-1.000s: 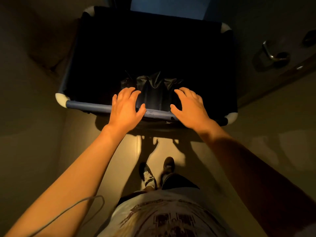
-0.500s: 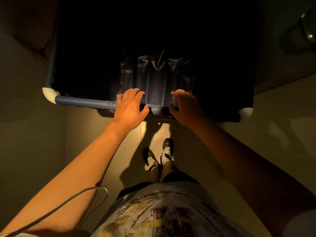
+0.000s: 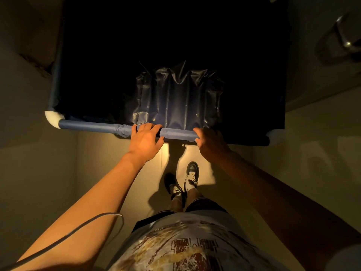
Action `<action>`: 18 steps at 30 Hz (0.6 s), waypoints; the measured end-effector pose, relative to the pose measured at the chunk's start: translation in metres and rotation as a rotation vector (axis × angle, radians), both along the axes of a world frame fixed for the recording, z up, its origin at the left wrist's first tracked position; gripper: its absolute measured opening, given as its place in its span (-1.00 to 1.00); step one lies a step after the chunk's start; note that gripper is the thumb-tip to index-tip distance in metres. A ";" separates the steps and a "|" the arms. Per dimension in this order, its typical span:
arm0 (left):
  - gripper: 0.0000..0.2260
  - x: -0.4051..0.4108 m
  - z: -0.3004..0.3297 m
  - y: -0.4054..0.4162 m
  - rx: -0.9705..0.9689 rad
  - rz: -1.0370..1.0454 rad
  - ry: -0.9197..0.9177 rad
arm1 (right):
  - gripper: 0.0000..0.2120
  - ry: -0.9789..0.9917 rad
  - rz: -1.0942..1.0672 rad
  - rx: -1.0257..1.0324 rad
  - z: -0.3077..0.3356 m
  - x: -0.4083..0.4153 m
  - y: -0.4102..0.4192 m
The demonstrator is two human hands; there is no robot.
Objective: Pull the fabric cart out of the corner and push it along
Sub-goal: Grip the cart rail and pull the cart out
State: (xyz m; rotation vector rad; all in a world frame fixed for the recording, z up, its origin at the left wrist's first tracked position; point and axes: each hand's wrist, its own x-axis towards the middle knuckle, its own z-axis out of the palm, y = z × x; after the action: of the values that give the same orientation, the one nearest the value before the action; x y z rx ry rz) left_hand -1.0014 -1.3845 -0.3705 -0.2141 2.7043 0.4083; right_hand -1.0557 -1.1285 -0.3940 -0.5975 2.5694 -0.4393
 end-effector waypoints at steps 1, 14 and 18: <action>-0.61 0.000 0.002 0.001 -0.005 0.001 -0.005 | -0.64 0.007 0.009 -0.015 0.000 0.000 0.001; -0.65 0.006 0.018 0.006 0.000 0.026 -0.024 | -0.67 0.093 0.036 -0.036 0.011 0.016 0.000; -0.66 0.015 0.013 0.000 0.003 0.002 -0.001 | -0.67 0.126 0.036 -0.045 0.010 0.031 -0.001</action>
State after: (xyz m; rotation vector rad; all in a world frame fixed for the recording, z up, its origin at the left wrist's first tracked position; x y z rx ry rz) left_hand -0.9860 -1.3841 -0.3576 -0.2161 2.7030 0.4126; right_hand -1.0248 -1.1294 -0.3842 -0.7071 2.6695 -0.4617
